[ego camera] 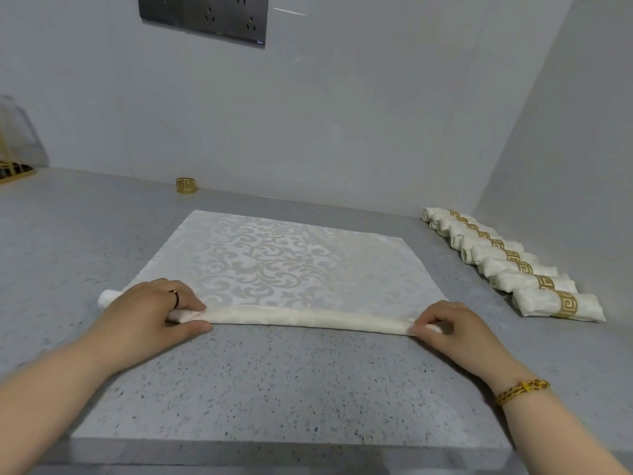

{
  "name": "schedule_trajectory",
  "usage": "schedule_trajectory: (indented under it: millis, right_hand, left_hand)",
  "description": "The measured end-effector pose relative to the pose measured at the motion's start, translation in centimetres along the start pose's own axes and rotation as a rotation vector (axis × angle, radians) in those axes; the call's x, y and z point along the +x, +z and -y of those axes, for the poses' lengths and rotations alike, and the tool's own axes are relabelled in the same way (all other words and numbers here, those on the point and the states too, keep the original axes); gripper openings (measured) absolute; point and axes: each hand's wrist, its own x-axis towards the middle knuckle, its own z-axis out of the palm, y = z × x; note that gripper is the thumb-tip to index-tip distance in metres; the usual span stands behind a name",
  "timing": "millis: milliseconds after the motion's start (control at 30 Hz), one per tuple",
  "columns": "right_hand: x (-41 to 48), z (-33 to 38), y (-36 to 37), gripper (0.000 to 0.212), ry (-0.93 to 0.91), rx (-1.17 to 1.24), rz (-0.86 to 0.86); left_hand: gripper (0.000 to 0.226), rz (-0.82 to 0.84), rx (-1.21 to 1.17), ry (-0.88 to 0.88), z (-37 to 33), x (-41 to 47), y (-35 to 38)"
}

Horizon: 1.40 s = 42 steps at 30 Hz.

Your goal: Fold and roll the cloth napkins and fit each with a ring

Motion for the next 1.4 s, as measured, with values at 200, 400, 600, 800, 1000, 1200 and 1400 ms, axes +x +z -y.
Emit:
schedule_trajectory:
  millis: [200, 400, 600, 800, 1000, 1200, 1400]
  right_hand:
    - [-0.7, 0.0, -1.0, 0.021, 0.011, -0.035, 0.035]
    - [0.0, 0.3, -1.1, 0.016, 0.095, 0.015, 0.054]
    - [1.0, 0.5, -0.1, 0.012, 0.080, -0.182, 0.004]
    - [0.5, 0.4, 0.5, 0.021, -0.055, -0.137, -0.013]
    - [-1.1, 0.2, 0.0, 0.022, -0.092, -0.094, 0.022]
    - [-0.6, 0.7, -0.5, 0.011, 0.070, -0.022, -0.007]
    - [1.2, 1.3, -0.2, 0.008, 0.164, -0.129, 0.085]
  left_hand:
    - [0.018, 0.016, 0.004, 0.009, -0.1, 0.0, 0.0]
    - [0.022, -0.013, 0.012, -0.117, -0.2, 0.5, 0.1]
    - [0.020, -0.077, 0.044, -0.137, -0.5, 0.9, 0.4]
    - [0.004, -0.060, 0.095, 0.060, -0.1, 0.3, 0.2]
    - [0.017, 0.004, -0.042, -0.004, -0.2, -0.2, 0.0]
    - [0.017, -0.032, 0.044, -0.016, 0.0, 0.4, 0.3]
    - [0.013, 0.127, 0.063, -0.164, -0.5, 2.1, -0.2]
